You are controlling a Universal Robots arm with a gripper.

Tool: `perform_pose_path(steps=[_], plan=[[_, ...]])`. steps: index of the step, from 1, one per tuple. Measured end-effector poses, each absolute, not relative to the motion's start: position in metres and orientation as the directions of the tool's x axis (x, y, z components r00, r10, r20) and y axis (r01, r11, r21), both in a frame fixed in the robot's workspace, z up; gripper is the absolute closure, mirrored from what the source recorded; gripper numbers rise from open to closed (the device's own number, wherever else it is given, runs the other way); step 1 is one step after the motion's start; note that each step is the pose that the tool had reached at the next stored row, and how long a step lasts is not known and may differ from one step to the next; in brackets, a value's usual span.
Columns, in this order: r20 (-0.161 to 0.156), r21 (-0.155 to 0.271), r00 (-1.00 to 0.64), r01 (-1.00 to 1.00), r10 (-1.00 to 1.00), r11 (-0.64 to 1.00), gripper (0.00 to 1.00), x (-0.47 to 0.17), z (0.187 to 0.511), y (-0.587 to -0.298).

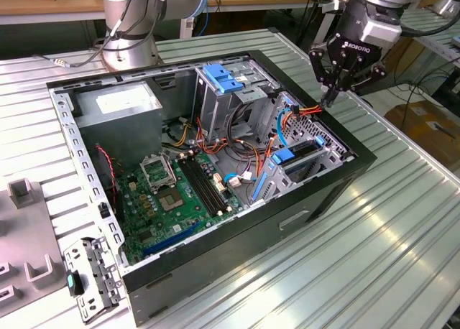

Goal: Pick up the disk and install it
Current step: 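Insert the first disk wire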

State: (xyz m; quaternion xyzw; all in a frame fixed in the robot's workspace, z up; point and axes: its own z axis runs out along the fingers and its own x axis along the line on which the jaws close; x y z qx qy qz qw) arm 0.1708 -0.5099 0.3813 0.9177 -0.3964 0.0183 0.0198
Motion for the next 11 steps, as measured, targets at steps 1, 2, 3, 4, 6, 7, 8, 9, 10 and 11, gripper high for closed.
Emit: perform_pose_path(steps=[1, 2, 3, 4, 6, 7, 8, 9, 10, 11], plan=[[0.049, 0.022, 0.712, -0.702, -0.701, -0.712, 0.81, 0.1707, 0.3808, -0.5099], [0.049, 0.022, 0.73, -0.684, -0.682, -0.73, 0.81, 0.1707, 0.3805, -0.5099], [0.049, 0.022, 0.746, -0.666, -0.664, -0.746, 0.75, 0.1707, 0.3802, -0.5099], [0.049, 0.022, 0.757, -0.653, -0.651, -0.757, 0.75, 0.1707, 0.38, -0.5099], [0.049, 0.022, 0.781, -0.623, -0.622, -0.782, 0.75, 0.1707, 0.3794, -0.5099], [0.049, 0.022, 0.796, -0.604, -0.603, -0.797, 0.75, 0.1707, 0.3789, -0.5099], [0.049, 0.022, 0.808, -0.589, -0.587, -0.808, 0.75, 0.1707, 0.3785, -0.5099], [0.049, 0.022, 0.825, -0.564, -0.563, -0.825, 0.75, 0.1707, 0.3779, -0.5099], [0.049, 0.022, 0.836, -0.549, -0.547, -0.836, 0.75, 0.1707, 0.3775, -0.5099], [0.049, 0.022, 0.845, -0.533, -0.532, -0.846, 0.75, 0.1707, 0.377, -0.5099]])
